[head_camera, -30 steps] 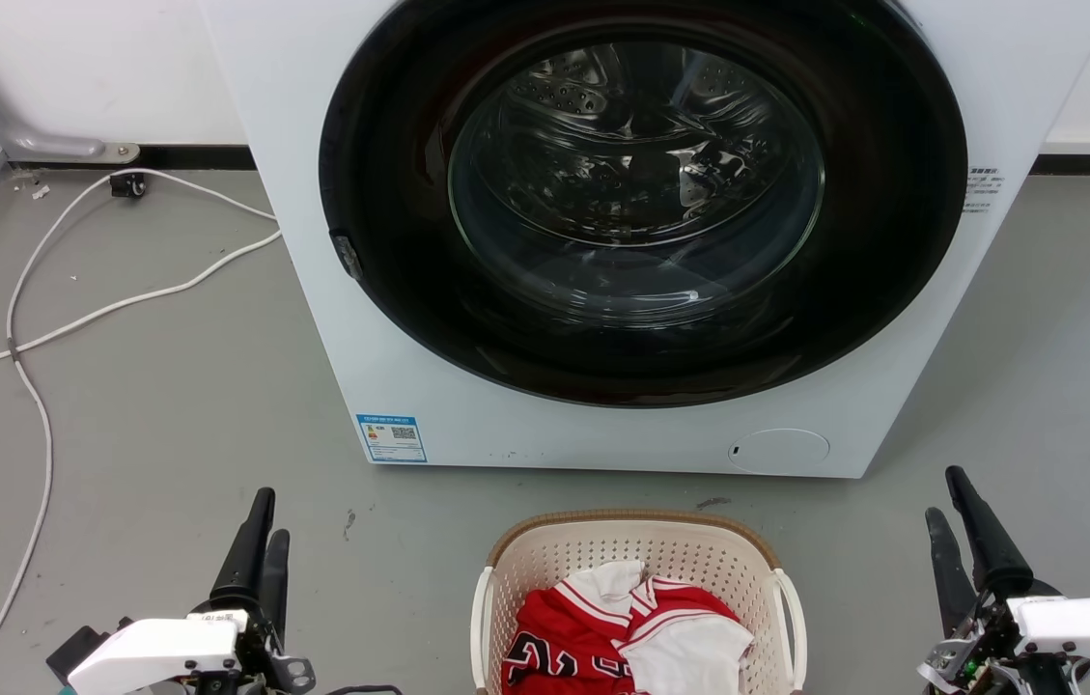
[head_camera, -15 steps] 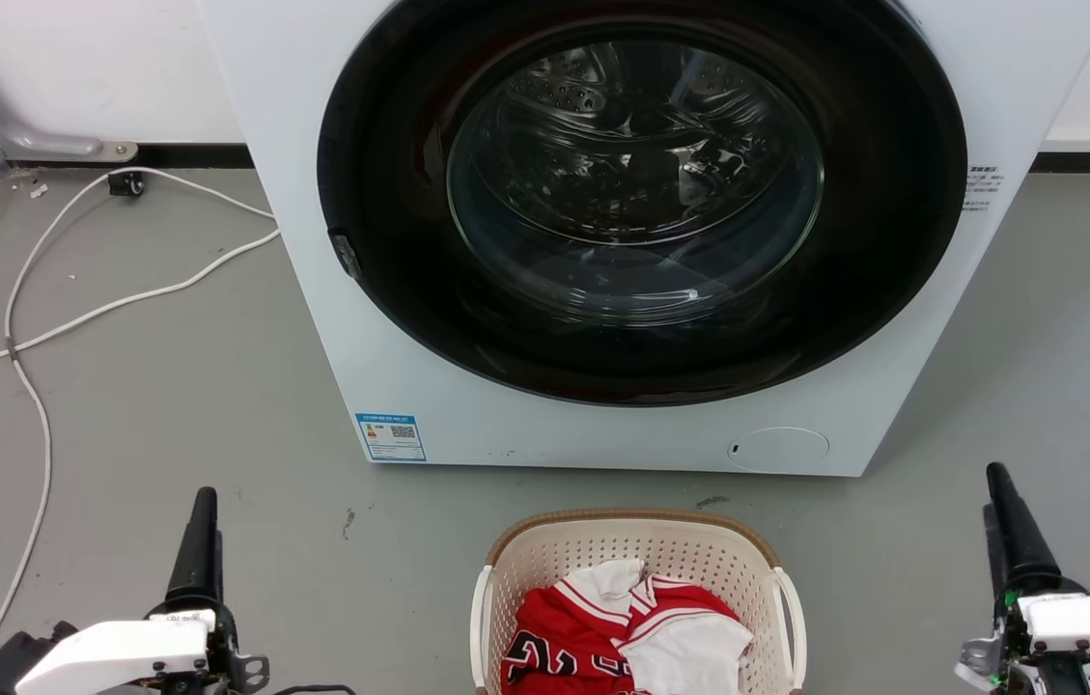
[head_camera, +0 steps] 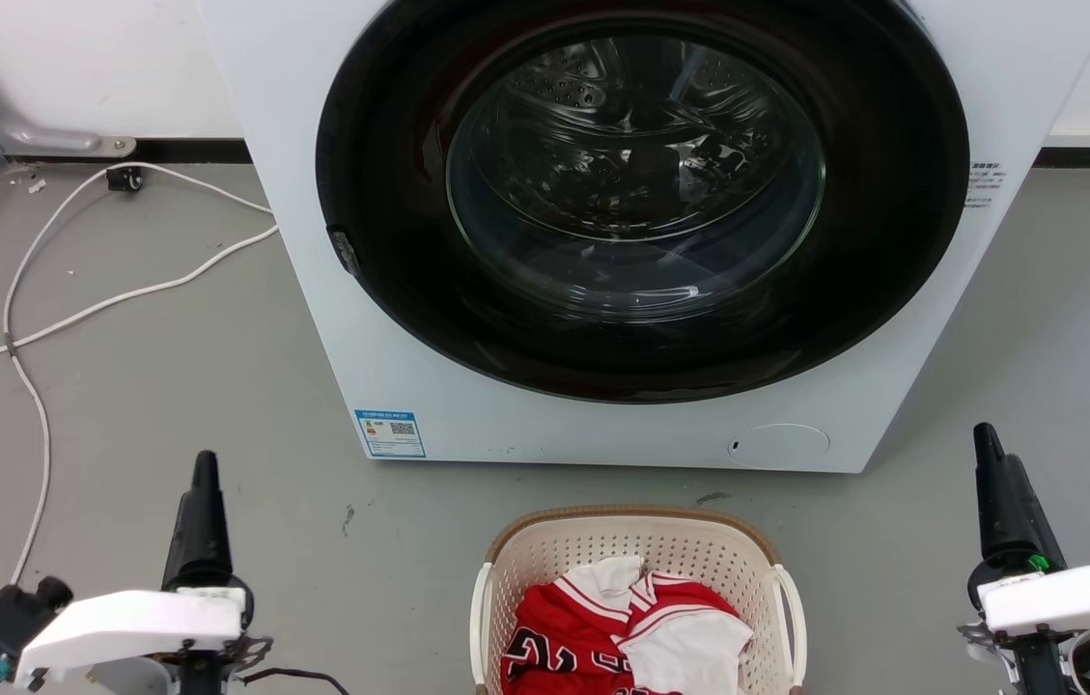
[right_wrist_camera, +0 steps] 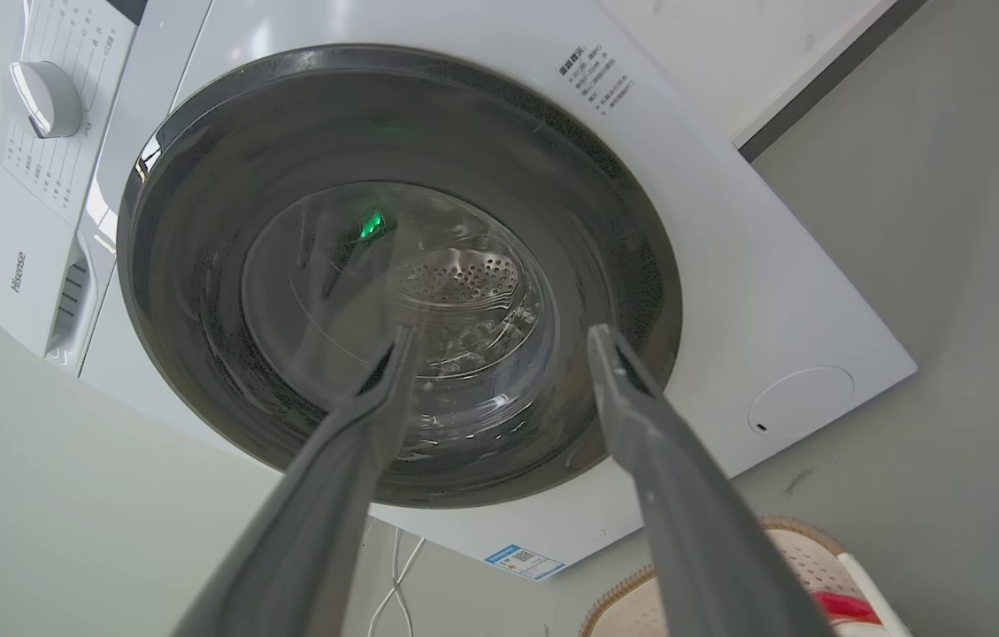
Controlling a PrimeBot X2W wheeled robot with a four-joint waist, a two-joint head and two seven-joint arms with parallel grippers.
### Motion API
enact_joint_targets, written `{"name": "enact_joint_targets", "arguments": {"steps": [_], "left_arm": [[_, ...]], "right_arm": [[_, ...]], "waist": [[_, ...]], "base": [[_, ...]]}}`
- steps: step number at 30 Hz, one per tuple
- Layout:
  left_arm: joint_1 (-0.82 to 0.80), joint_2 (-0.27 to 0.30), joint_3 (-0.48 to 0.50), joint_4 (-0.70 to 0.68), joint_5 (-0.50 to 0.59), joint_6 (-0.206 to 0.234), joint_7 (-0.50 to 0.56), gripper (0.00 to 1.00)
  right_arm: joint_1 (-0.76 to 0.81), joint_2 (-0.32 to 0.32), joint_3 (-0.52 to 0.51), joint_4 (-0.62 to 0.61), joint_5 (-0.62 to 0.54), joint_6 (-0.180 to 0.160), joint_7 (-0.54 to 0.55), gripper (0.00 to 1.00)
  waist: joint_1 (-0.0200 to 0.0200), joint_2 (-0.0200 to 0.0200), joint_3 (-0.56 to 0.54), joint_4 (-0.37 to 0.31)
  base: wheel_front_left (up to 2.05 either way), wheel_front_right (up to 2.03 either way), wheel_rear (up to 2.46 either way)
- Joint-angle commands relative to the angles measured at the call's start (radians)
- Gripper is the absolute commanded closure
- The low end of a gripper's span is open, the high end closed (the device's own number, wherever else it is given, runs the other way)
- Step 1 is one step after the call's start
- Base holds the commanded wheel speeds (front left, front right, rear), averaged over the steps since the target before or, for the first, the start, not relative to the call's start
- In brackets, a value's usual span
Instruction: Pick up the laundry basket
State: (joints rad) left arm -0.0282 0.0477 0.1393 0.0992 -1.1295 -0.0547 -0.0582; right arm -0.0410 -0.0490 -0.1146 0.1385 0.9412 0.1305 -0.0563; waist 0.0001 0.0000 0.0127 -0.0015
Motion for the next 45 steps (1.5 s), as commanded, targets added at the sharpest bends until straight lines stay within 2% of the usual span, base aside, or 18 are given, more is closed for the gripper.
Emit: {"name": "enact_joint_targets", "arguments": {"steps": [1, 9, 18, 31, 34, 45], "left_arm": [[-0.001, 0.003, -0.016, -0.038, 0.057, 0.005, -0.011, 0.0], [0.014, 0.003, -0.111, -0.12, 0.32, 0.049, -0.037, 0.0], [0.02, 0.018, -0.222, -0.136, 0.536, 0.081, -0.064, 0.0], [0.018, 0.092, -0.374, -0.148, 0.696, 0.155, -0.099, 0.0], [0.013, 0.1, -0.401, -0.147, 0.722, 0.182, -0.107, 0.0], [0.005, 0.134, -0.476, -0.138, 0.811, 0.235, -0.13, 0.0]], "right_arm": [[-0.008, -0.004, 0.001, -0.028, -0.066, 0.0, -0.011, 0.0], [-0.002, -0.003, 0.015, -0.088, -0.257, 0.0, -0.037, 0.0], [0.012, -0.003, 0.051, -0.132, -0.434, 0.0, -0.064, 0.0], [0.034, -0.003, 0.079, -0.15, -0.613, 0.0, -0.1, 0.0], [0.04, -0.003, 0.076, -0.132, -0.629, 0.0, -0.108, 0.0], [0.047, -0.003, 0.083, -0.122, -0.733, 0.0, -0.131, 0.0]], "waist": [[0.0, 0.0, 0.001, 0.0], [0.0, 0.0, 0.006, -0.001], [0.0, 0.0, 0.01, -0.003], [0.0, 0.0, 0.012, -0.005], [-0.0001, 0.0, 0.013, -0.006], [-0.0001, 0.0, 0.013, -0.007]], "base": [[0.0, 0.0, 0.0], [0.0, 0.0, 0.0], [0.0, 0.0, 0.0], [0.0, 0.0, 0.0], [0.0, 0.0, 0.0], [0.0, 0.0, 0.0]]}}
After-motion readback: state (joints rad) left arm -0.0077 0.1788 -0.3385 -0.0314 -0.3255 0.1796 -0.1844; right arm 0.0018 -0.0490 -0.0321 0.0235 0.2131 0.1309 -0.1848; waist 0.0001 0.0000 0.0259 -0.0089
